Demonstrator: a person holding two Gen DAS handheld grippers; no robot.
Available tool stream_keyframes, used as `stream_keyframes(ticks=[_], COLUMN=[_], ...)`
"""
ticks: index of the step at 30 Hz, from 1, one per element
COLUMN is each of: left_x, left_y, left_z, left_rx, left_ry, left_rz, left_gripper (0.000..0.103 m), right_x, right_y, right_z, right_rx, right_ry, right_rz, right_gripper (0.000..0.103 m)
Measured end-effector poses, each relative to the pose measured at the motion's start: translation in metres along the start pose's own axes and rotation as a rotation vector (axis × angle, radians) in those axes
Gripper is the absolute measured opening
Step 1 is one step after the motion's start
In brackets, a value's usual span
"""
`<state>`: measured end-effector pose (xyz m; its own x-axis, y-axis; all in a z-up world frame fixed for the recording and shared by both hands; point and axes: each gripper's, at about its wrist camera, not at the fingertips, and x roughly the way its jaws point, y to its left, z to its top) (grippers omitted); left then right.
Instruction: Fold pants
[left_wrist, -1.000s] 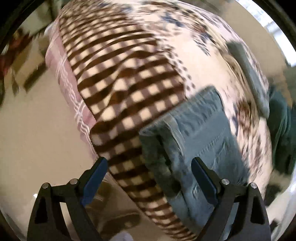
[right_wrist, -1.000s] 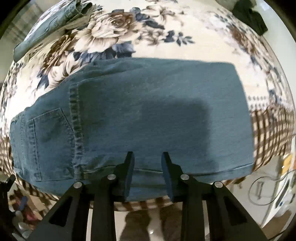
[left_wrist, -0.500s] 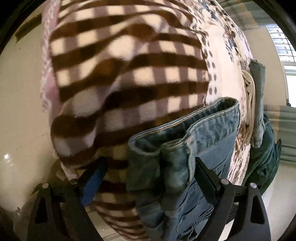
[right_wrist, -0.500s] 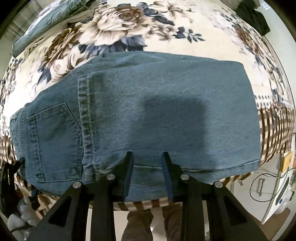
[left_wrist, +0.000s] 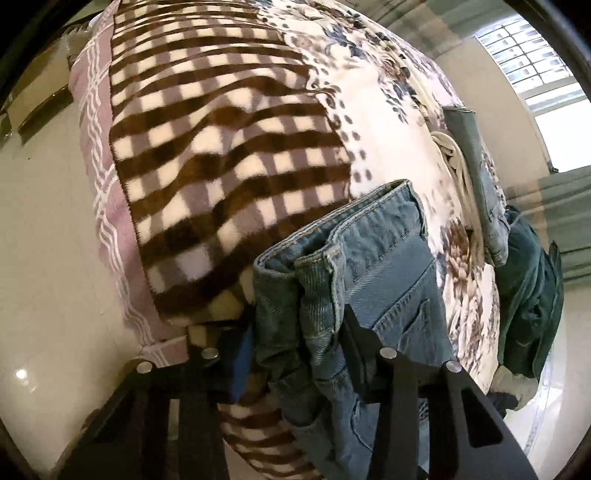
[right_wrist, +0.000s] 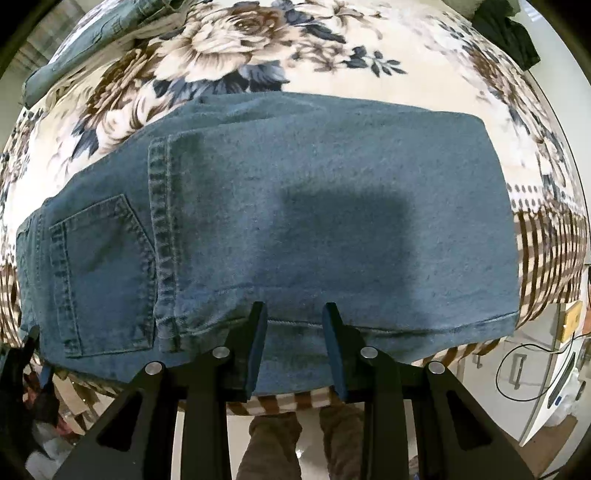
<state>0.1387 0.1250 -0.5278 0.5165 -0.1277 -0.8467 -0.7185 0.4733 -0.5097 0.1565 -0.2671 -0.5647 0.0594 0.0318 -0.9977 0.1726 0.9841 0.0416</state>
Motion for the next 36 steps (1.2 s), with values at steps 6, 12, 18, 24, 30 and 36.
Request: stream_keyframes(ticks=[6,12,18,24,30,36], left_x=[0.034,0.032,-0.006,0.017,-0.024,-0.027], left_y=[0.031,0.026,0.007,0.016,-0.001,-0.009], left_z=[0.015,0.011,-0.005,0.007,-0.006,-0.015], left_rx=[-0.224,-0.199,-0.103,-0.211,-0.183,-0.125], left_ry=[0.084,0.049,-0.013,0.047,-0.019,-0.026], left_rz=[-0.13,-0.172,-0.2,-0.148,-0.153,-0.11], left_gripper=[0.046,0.053,0.043,0.044,0.044,0.044], right_x=[0.0,-0.001,0.004,0.0,0.002,0.002], right_y=[-0.002,-0.013,-0.021,-0.024,-0.031,-0.03], right_z=[-0.002,-0.007,-0.012,-0.01,-0.004,0.002], right_rx=[-0.007,-0.002,0.006,-0.003,0.015,0.004], right_ry=[0.0,0.006,0.026,0.01,0.028,0.03], right_rz=[0.007,0.011,0.014,0.02,0.029,0.031], right_gripper=[0.033,0.034,0.033,0.034,0.034,0.033])
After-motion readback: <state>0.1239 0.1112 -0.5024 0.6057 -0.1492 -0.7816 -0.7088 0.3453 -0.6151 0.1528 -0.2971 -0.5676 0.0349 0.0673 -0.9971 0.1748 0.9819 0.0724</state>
